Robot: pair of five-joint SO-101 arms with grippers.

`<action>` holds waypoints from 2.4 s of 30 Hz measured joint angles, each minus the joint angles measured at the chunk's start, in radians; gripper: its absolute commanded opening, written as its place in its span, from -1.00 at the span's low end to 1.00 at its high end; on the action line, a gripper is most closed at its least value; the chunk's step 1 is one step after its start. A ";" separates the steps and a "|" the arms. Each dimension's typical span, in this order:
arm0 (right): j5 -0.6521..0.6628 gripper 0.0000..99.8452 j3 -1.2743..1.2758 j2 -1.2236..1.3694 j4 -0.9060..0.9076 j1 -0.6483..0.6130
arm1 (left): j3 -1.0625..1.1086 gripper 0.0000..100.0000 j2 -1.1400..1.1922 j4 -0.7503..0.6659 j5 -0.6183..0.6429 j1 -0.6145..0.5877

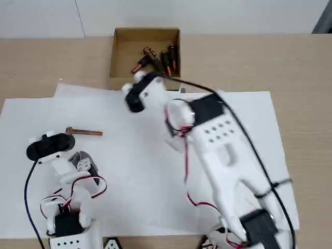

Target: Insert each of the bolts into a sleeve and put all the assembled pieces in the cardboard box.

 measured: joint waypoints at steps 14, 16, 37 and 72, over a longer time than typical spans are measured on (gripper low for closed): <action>-0.132 -0.99 0.267 -0.433 0.014 0.120 | 0.000 -0.99 0.000 0.000 0.000 0.000; -0.144 -0.99 0.342 -0.519 0.014 0.138 | 0.000 -0.99 0.000 -0.002 0.000 0.000; -0.270 -0.99 0.919 -1.192 -0.164 0.534 | -0.183 -0.99 0.002 0.135 -0.071 0.000; -0.422 -0.99 1.026 -1.295 -0.198 0.572 | -1.679 -0.98 1.525 0.508 0.611 0.084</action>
